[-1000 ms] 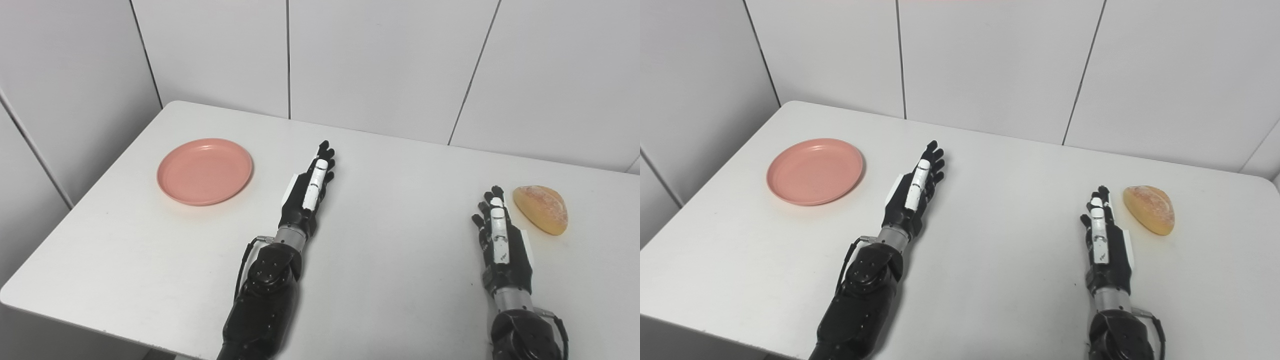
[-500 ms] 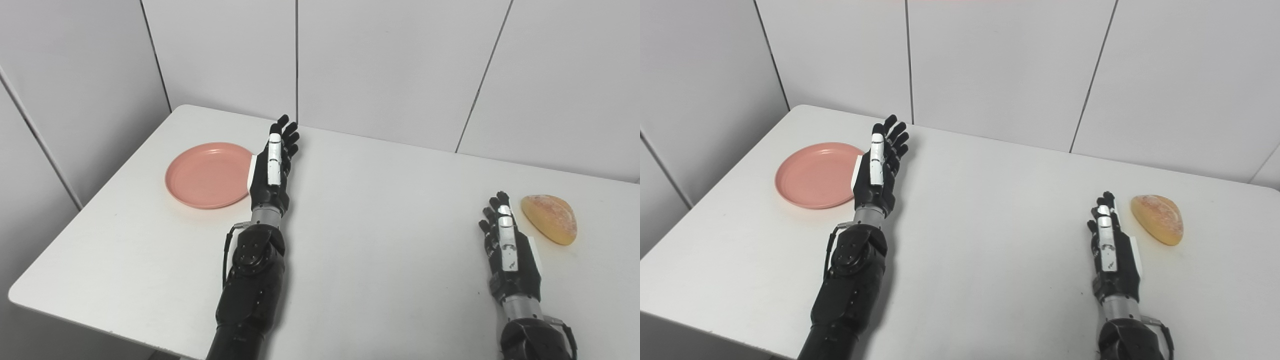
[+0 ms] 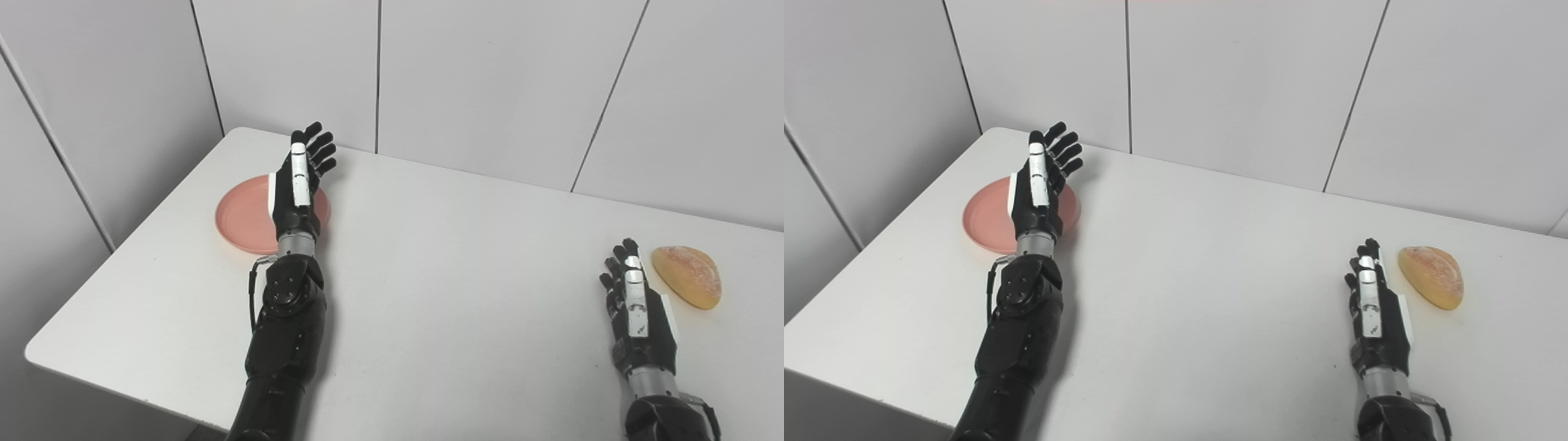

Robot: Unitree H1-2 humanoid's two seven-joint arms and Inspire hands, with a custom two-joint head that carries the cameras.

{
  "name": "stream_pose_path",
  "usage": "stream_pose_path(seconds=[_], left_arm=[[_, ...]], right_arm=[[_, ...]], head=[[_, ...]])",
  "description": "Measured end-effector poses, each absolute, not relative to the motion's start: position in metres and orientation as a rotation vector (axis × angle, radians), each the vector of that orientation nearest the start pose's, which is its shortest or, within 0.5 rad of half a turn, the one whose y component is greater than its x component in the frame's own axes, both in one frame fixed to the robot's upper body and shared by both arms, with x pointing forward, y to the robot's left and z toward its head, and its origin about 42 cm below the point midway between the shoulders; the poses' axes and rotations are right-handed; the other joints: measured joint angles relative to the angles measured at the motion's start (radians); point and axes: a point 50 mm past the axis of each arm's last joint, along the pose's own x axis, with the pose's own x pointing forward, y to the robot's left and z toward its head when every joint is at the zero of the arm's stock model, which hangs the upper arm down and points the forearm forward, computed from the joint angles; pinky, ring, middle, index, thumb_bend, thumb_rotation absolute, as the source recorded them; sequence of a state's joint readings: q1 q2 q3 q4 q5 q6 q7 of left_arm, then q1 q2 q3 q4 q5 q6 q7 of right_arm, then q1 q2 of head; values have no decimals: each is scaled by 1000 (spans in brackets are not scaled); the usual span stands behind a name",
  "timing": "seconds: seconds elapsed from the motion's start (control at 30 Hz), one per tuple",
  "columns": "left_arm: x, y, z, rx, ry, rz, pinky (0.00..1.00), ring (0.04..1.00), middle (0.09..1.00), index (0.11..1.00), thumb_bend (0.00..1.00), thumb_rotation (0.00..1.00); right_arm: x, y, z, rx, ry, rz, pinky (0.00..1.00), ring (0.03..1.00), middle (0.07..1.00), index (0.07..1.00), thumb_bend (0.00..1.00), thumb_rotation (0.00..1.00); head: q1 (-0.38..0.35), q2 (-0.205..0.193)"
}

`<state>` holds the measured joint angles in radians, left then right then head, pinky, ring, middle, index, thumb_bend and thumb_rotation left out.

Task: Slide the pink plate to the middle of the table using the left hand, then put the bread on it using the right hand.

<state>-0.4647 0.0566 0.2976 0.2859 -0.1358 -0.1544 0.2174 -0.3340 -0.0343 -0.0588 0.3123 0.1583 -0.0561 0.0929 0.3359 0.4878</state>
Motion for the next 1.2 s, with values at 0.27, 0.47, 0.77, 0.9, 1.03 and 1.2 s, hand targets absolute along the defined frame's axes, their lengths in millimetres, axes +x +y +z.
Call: stream_pose_path(seconds=[0.27, 0.47, 0.77, 0.9, 1.03, 1.2], left_arm=[[414, 308, 194, -78, -365, 495, 755, 775, 763, 758, 616, 1000], [409, 326, 202, -82, -390, 566, 769, 784, 770, 763, 611, 1000], [402, 354, 199, -78, -367, 668, 821, 809, 798, 799, 568, 1000], [398, 366, 190, -49, -334, 709, 821, 812, 804, 804, 553, 1000], [395, 377, 174, -35, -277, 752, 829, 824, 812, 810, 551, 1000], [391, 385, 157, -54, -220, 786, 876, 858, 840, 834, 560, 1000]], right_arm=[[390, -213, 123, 136, -76, 95, 1000, 1000, 1000, 988, 744, 899], [390, -217, 123, 146, -77, 89, 1000, 1000, 1000, 990, 733, 908], [391, -220, 123, 142, -76, 85, 1000, 1000, 1000, 985, 740, 908], [391, -221, 123, 139, -76, 79, 1000, 1000, 1000, 981, 728, 918], [391, -222, 123, 138, -76, 76, 1000, 1000, 1000, 978, 738, 913], [390, -222, 123, 139, -77, 75, 1000, 1000, 1000, 978, 729, 907]], head=[[23, -3], [32, -3], [37, 0], [38, 0], [35, 2], [37, 2]])
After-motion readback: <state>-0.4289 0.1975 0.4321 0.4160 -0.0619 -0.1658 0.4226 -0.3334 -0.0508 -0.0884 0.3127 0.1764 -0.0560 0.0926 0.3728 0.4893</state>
